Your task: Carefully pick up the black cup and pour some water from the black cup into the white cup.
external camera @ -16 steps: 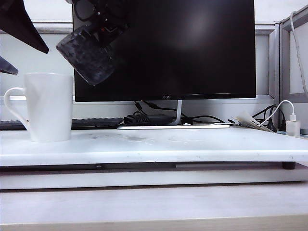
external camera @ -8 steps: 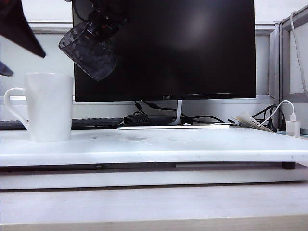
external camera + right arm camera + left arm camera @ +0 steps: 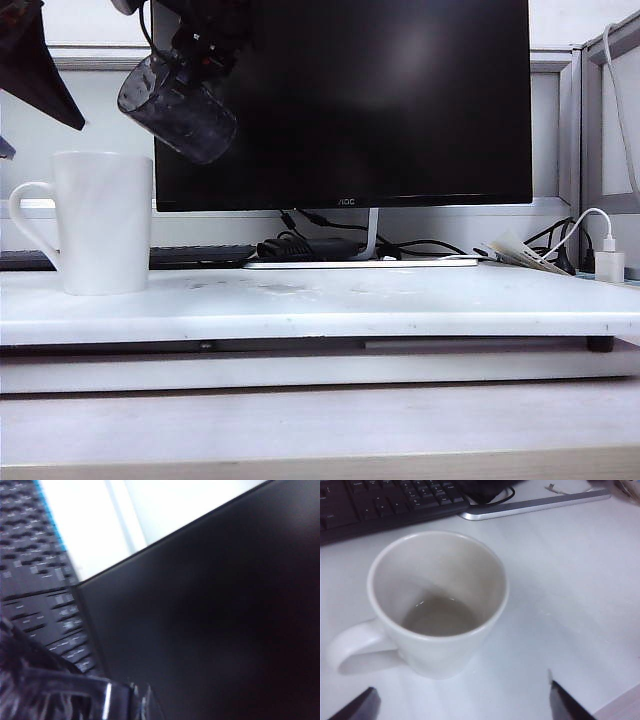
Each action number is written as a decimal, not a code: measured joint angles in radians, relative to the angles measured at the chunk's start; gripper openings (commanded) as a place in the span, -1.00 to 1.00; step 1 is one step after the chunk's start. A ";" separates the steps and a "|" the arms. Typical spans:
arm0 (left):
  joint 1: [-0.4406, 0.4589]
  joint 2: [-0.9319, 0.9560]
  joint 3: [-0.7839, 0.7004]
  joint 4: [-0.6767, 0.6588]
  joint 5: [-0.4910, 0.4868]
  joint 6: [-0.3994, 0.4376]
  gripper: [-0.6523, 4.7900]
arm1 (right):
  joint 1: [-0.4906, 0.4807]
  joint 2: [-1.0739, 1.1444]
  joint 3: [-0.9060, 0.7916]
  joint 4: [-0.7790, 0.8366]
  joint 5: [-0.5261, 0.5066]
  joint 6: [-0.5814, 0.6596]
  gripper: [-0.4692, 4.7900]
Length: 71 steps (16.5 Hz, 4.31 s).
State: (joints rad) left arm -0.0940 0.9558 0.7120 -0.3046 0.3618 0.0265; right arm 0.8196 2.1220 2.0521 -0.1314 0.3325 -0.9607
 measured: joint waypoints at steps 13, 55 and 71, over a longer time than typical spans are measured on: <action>0.000 0.000 0.000 0.001 -0.010 0.025 1.00 | 0.029 0.000 0.000 0.021 0.005 -0.172 -0.85; 0.000 0.000 0.000 0.001 -0.030 0.026 1.00 | 0.048 0.000 0.000 0.137 -0.075 -0.525 -0.84; 0.000 -0.205 0.000 0.149 -0.029 -0.088 1.00 | -0.060 -0.272 0.000 -0.073 0.027 0.538 -0.85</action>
State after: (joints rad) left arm -0.0940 0.7509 0.7120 -0.1555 0.3325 -0.0616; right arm 0.7601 1.8503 2.0521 -0.2043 0.3592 -0.4225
